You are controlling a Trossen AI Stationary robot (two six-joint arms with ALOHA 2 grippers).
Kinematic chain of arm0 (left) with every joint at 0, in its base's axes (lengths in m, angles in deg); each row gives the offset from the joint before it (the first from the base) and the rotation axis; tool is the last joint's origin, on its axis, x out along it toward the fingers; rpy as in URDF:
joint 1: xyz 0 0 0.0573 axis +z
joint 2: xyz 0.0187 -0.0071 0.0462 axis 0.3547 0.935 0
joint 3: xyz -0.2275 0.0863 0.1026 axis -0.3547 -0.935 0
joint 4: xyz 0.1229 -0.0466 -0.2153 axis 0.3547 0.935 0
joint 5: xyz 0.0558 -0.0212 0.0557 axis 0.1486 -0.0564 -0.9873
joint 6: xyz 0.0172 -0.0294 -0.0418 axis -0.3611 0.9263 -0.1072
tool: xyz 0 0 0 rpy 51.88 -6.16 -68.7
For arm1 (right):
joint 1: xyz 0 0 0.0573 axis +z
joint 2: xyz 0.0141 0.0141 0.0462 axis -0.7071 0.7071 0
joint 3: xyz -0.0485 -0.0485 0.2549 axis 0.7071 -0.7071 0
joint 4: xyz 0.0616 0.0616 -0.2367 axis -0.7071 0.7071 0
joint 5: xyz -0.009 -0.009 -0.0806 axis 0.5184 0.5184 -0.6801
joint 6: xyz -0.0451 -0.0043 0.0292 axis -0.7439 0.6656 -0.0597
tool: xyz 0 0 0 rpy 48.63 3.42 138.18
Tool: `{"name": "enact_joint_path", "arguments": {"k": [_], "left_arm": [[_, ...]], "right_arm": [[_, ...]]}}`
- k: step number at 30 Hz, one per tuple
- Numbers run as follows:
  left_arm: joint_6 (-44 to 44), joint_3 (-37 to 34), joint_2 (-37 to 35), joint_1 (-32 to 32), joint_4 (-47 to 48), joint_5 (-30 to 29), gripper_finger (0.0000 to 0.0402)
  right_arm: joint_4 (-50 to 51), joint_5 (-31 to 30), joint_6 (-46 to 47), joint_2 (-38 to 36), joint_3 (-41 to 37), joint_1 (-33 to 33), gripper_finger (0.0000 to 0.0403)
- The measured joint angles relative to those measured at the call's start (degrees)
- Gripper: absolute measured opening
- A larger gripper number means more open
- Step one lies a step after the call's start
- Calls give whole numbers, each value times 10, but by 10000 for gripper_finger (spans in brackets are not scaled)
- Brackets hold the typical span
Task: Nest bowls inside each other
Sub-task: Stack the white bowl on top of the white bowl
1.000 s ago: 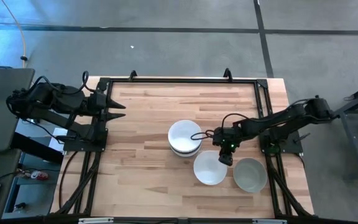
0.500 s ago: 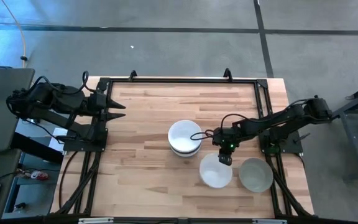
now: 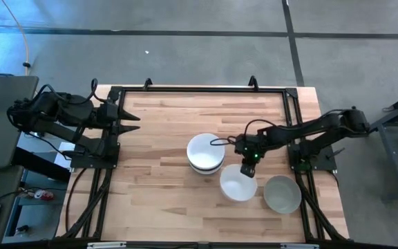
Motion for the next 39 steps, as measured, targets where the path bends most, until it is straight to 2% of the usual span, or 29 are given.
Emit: {"name": "enact_joint_path", "arguments": {"k": [6, 13, 20, 24, 34, 39], "left_arm": [[-5, 0, 0, 0, 1, -1, 114], [-9, 0, 0, 0, 1, -1, 114], [-9, 0, 0, 0, 1, -2, 114], [-4, 0, 0, 0, 5, -1, 114], [17, -1, -5, 0, 39, -4, 114], [14, -1, -9, 0, 38, 4, 114]], "right_arm": [[113, -8, -33, 0, 113, -3, 1], [259, -66, -34, 1, 267, -5, 0], [299, -112, -39, 11, 377, -44, 0], [331, -121, -68, 57, 437, -70, 0], [406, -120, -152, 229, 609, -107, 0], [423, -125, -171, 294, 658, -120, 0]]}}
